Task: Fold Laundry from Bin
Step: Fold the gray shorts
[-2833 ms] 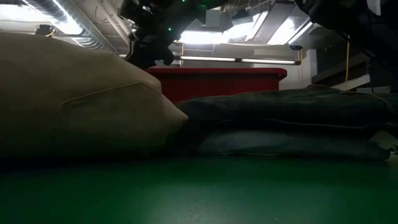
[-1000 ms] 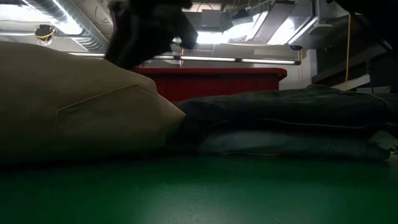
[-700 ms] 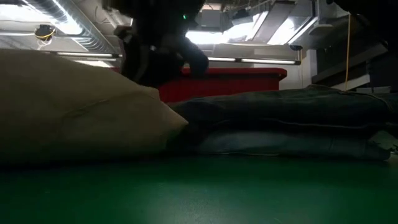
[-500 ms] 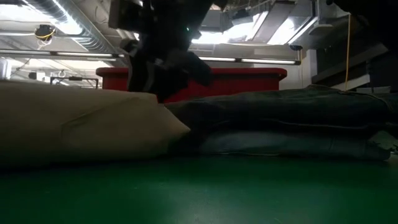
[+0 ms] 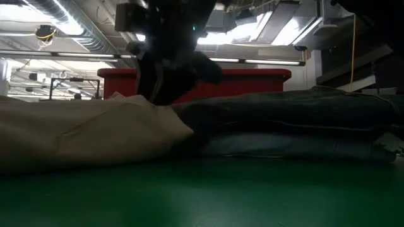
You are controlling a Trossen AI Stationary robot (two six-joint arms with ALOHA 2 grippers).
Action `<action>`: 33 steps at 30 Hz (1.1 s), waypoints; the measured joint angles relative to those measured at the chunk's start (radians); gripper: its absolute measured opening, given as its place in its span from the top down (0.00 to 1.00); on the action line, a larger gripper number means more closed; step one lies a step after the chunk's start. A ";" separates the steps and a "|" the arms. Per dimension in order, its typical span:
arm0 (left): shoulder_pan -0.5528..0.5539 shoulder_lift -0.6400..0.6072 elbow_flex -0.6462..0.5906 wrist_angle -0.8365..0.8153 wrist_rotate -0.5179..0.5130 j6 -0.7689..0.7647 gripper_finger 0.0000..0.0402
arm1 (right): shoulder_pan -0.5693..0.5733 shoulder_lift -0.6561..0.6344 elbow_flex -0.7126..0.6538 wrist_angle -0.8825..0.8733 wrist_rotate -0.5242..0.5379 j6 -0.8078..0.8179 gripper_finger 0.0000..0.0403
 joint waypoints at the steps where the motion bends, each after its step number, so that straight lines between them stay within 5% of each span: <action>1: -0.001 -0.011 0.000 0.000 -0.004 0.004 0.58 | 0.000 0.000 0.015 -0.012 0.000 0.000 0.49; 19: 0.033 -0.209 0.001 -0.204 -0.172 0.068 0.58 | 0.116 0.002 0.133 -0.065 0.009 -0.001 0.49; 33: 0.173 -0.199 -0.156 -0.258 -0.138 0.069 0.58 | 0.157 0.007 0.041 0.025 0.096 0.033 0.49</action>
